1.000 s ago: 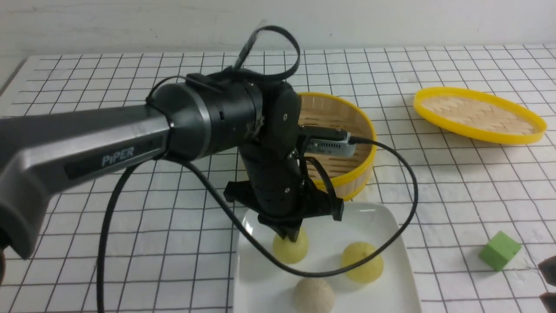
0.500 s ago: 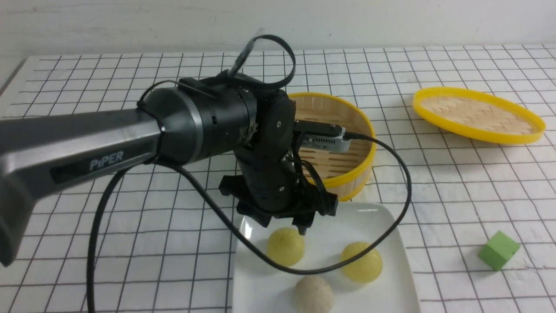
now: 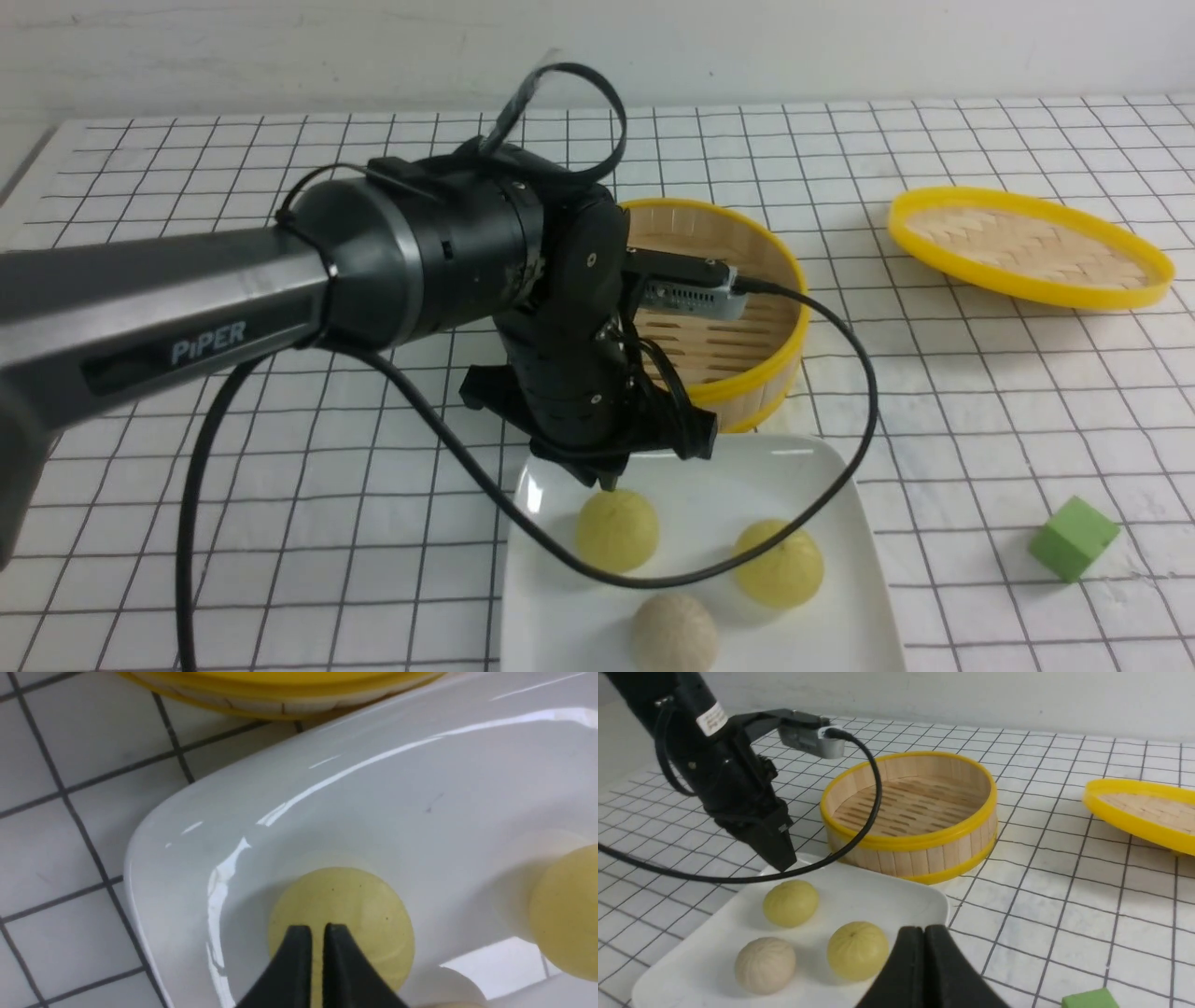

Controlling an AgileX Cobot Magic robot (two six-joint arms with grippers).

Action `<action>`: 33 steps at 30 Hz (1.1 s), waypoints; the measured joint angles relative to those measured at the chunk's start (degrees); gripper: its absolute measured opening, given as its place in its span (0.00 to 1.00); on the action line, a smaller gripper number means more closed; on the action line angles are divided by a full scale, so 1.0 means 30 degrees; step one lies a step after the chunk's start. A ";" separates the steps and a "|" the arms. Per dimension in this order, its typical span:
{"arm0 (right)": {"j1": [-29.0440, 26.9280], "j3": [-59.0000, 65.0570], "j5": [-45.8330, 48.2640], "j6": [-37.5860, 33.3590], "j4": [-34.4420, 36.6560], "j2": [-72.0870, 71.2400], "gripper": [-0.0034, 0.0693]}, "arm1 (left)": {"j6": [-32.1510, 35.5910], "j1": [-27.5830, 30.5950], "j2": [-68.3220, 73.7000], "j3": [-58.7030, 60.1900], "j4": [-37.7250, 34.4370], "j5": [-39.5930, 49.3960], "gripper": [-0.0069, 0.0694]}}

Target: Put the steamed buns into the plate on the white-black tablecloth.

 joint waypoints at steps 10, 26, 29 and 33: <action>0.0000 0.0000 -0.0540 -0.0427 0.0541 0.0000 0.04 | 0.0000 0.0000 0.0000 0.0000 0.0000 -0.0287 0.09; -0.0217 0.0784 -0.0559 -0.0449 0.0086 -0.0345 0.05 | -0.1002 0.0000 -0.0173 0.0000 0.0040 0.0113 0.10; -0.2051 0.2386 -0.0559 -0.0449 -0.0677 -0.1066 0.05 | -0.1002 0.0000 -0.0856 0.0000 0.0282 0.0197 0.10; -0.4434 0.4054 -0.0559 -0.0449 -0.0907 -0.1881 0.06 | -0.1002 0.0000 -0.1888 0.0000 0.0790 0.0519 0.11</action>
